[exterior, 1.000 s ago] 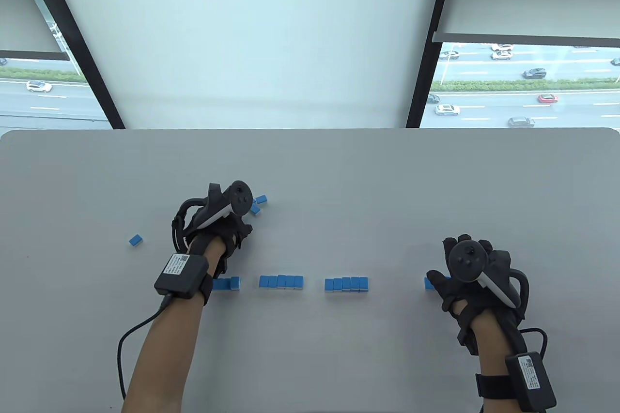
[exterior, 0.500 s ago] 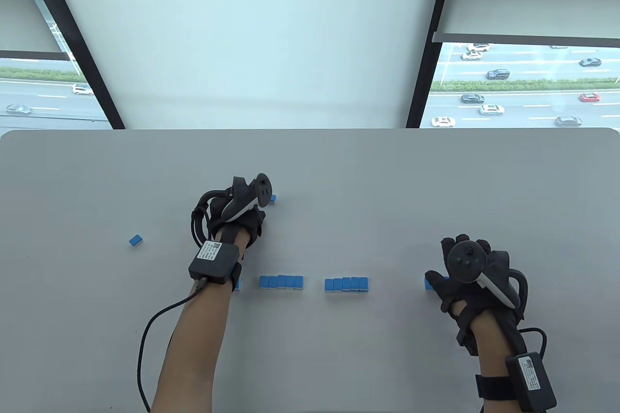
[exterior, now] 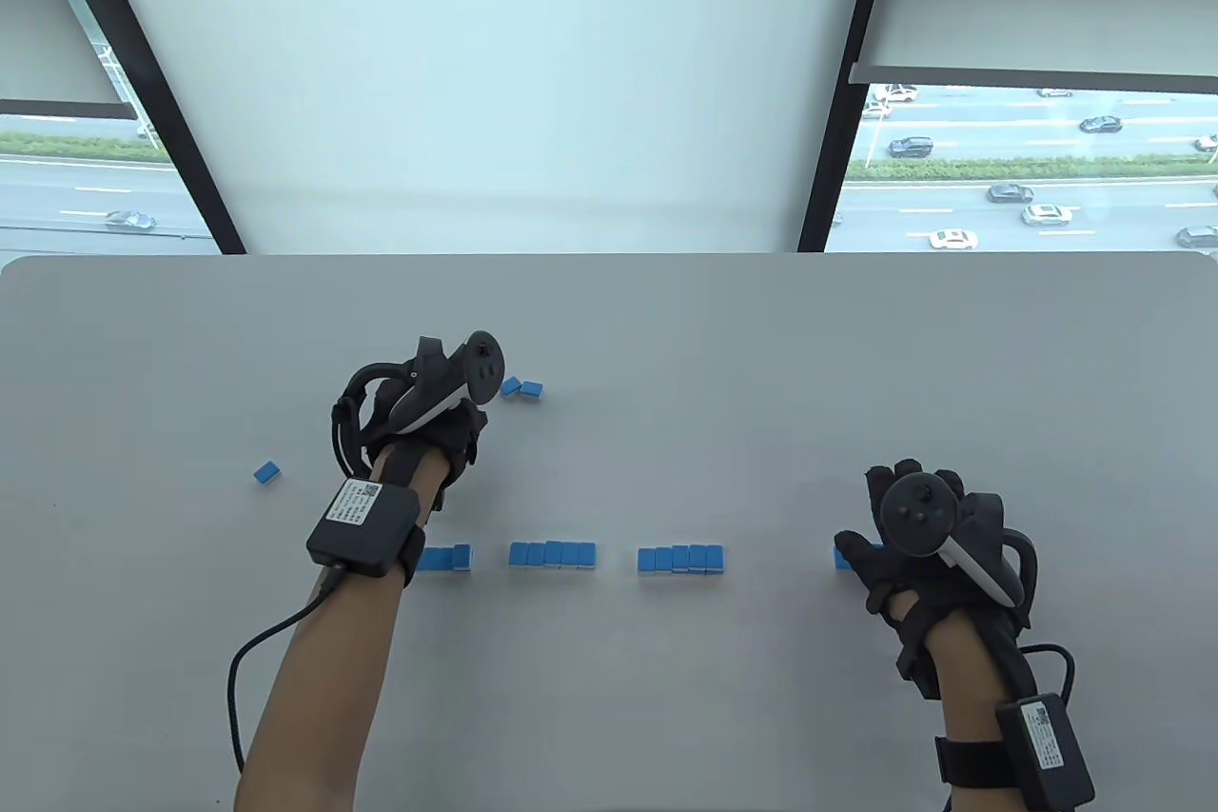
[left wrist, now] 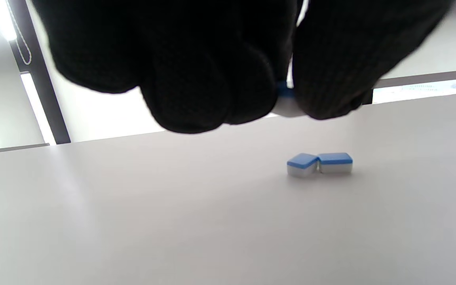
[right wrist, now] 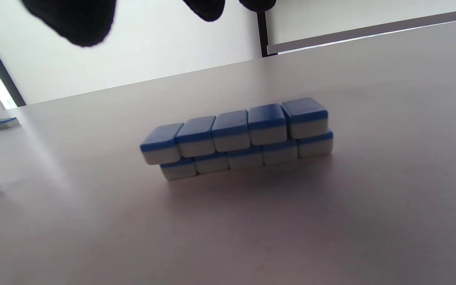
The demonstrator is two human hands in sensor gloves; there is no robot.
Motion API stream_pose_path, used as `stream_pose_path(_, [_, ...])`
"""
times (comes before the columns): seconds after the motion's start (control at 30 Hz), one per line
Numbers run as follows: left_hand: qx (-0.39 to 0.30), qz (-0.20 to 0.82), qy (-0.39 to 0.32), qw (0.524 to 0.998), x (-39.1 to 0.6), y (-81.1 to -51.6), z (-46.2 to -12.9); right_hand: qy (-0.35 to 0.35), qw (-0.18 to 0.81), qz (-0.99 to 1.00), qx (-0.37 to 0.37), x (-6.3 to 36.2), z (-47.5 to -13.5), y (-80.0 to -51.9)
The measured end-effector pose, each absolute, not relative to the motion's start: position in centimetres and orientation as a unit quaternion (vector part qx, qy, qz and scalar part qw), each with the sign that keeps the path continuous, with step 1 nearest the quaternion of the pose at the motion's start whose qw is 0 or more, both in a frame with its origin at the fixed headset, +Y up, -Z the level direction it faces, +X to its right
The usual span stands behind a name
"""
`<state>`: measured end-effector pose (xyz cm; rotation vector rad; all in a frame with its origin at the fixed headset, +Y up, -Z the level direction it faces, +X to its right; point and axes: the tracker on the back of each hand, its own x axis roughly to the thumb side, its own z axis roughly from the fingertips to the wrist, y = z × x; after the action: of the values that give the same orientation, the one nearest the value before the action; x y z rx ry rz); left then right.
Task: Build mahjong tile wall
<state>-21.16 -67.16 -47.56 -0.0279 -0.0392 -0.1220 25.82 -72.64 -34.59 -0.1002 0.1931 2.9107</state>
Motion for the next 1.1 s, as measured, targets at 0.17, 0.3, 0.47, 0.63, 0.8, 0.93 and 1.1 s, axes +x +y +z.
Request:
stream_pose_path(0.17, [0.009, -0.025, -0.038, 0.999, -22.8, -64.9, -44.4, 0.069, 0.112, 0.991, -0.035, 25.8, -34.6, -72.7])
stream_pose_path(0.3, [0.039, 0.012, -0.047, 0.998, -24.3, -63.8, -41.6, 0.067, 0.113, 0.991, -0.035, 25.8, -34.5, -72.6])
stream_pose_path(0.47, [0.076, 0.01, -0.062, 0.995, -25.6, -64.0, -38.2, 0.066, 0.112, 0.991, -0.034, 25.8, -34.5, -72.6])
stream_pose_path(0.63, [0.105, 0.045, -0.07, 0.991, -26.9, -66.1, -35.0, 0.065, 0.111, 0.991, -0.035, 25.8, -34.5, -72.5])
stream_pose_path(0.8, [0.09, 0.042, -0.076, 0.992, -27.6, -68.9, -34.1, 0.065, 0.109, 0.991, -0.035, 25.7, -34.4, -72.5])
stream_pose_path(0.93, [0.037, 0.008, -0.079, 0.996, -27.6, -70.5, -34.4, 0.069, 0.108, 0.991, -0.035, 25.7, -34.4, -72.6])
stream_pose_path(1.1, [-0.031, 0.011, -0.083, 0.996, -27.2, -72.7, -34.9, 0.07, 0.106, 0.991, -0.033, 25.6, -34.4, -72.6])
